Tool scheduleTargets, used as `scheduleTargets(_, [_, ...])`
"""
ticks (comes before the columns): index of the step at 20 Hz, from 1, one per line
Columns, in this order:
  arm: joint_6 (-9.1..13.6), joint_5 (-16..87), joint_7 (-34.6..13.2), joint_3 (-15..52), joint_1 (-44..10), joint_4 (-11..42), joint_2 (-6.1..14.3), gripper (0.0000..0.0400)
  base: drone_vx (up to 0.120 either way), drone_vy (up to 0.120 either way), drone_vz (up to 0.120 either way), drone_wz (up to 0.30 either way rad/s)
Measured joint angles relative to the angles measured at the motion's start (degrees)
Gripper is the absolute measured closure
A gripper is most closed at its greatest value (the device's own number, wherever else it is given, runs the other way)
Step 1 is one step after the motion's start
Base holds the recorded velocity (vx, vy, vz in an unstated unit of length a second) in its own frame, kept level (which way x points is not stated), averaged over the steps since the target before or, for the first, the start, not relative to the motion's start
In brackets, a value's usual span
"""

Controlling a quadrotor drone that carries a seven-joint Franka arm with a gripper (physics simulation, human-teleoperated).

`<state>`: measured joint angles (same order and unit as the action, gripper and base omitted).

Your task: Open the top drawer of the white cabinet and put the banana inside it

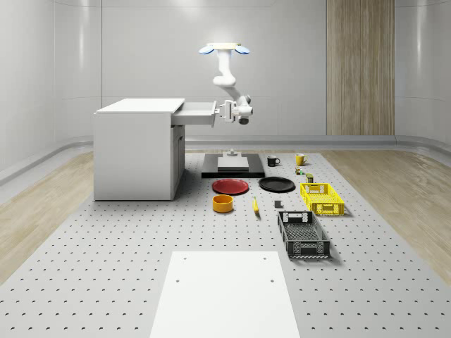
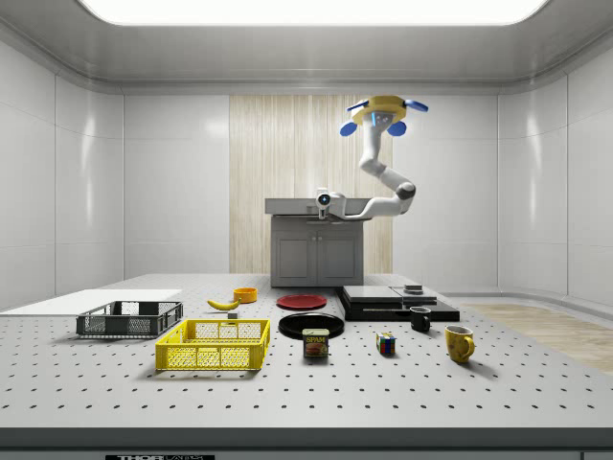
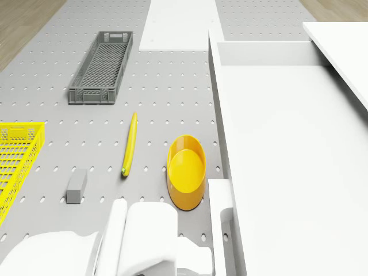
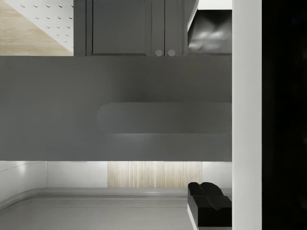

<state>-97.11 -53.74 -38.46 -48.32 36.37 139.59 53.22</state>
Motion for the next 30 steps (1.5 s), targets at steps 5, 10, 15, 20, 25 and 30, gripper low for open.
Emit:
scheduleTargets(5, [-0.8, 0.7, -0.5, -0.4, 0.9, 0.1, 0.9, 0.0000, 0.000, 0.120, 0.000, 0.000])
scheduleTargets(10, [-1.6, 1.3, -1.0, -0.7, 1.7, 0.2, 1.7, 0.0000, 0.000, 0.120, 0.000, 0.000])
scheduleTargets(15, [-4.1, -16.6, 9.6, -10.3, 8.5, 8.8, 9.3, 0.0000, 0.000, 0.048, 0.000, 0.000])
scheduleTargets(20, [0.6, -37.6, 30.9, -23.4, 22.7, 17.4, 18.3, 0.0000, 0.000, 0.080, 0.000, 0.000])
scheduleTargets(25, [6.9, -44.1, 41.9, -29.8, 32.5, 19.3, 23.5, 0.0000, 0.088, 0.120, 0.000, 0.000])
scheduleTargets(30, [9.8, -45.7, 46.6, -32.2, 37.2, 19.6, 26.5, 0.0000, 0.120, 0.008, 0.000, 0.000])
